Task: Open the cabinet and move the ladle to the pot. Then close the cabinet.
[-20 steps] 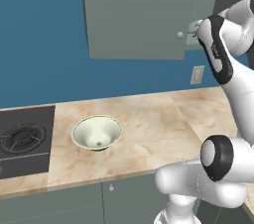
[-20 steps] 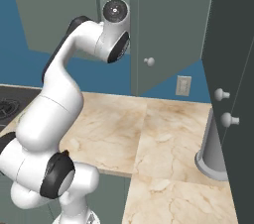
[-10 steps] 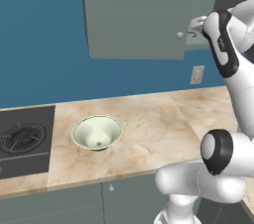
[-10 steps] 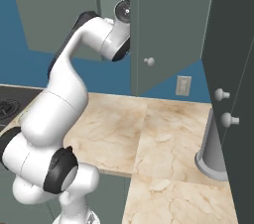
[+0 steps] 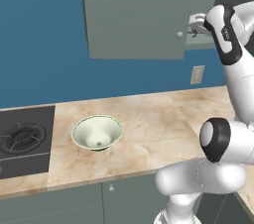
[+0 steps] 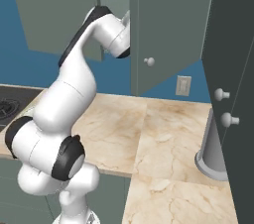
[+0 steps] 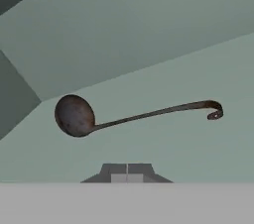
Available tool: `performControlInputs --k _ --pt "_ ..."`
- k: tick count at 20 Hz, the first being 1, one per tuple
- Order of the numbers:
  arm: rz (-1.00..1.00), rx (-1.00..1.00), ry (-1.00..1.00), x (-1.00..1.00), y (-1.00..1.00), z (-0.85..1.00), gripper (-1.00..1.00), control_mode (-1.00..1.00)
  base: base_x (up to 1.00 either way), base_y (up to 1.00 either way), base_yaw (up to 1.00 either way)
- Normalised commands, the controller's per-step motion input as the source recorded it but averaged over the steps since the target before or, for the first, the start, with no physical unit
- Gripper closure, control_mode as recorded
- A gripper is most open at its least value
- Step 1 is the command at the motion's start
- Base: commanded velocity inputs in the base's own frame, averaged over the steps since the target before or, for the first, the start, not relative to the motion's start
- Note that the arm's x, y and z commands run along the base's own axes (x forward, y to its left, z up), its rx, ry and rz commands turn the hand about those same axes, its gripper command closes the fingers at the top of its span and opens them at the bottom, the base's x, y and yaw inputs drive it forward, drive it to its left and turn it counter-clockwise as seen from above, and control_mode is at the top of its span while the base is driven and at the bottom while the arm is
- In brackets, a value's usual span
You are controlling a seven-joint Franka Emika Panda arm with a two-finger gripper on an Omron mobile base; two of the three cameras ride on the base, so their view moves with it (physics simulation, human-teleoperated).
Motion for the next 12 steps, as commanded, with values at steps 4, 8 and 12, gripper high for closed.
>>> performControlInputs --k 4,8,12 --pt "0.25 0.09 0.0 0.67 0.25 0.0 1.0 -1.0 0.0 0.0 0.0" --pt "0.25 0.04 0.0 0.43 0.26 0.0 1.0 -1.0 0.0 0.0 0.0" --pt "0.25 0.0 -0.04 -0.04 0.48 0.0 1.0 -1.0 0.0 0.0 0.0"
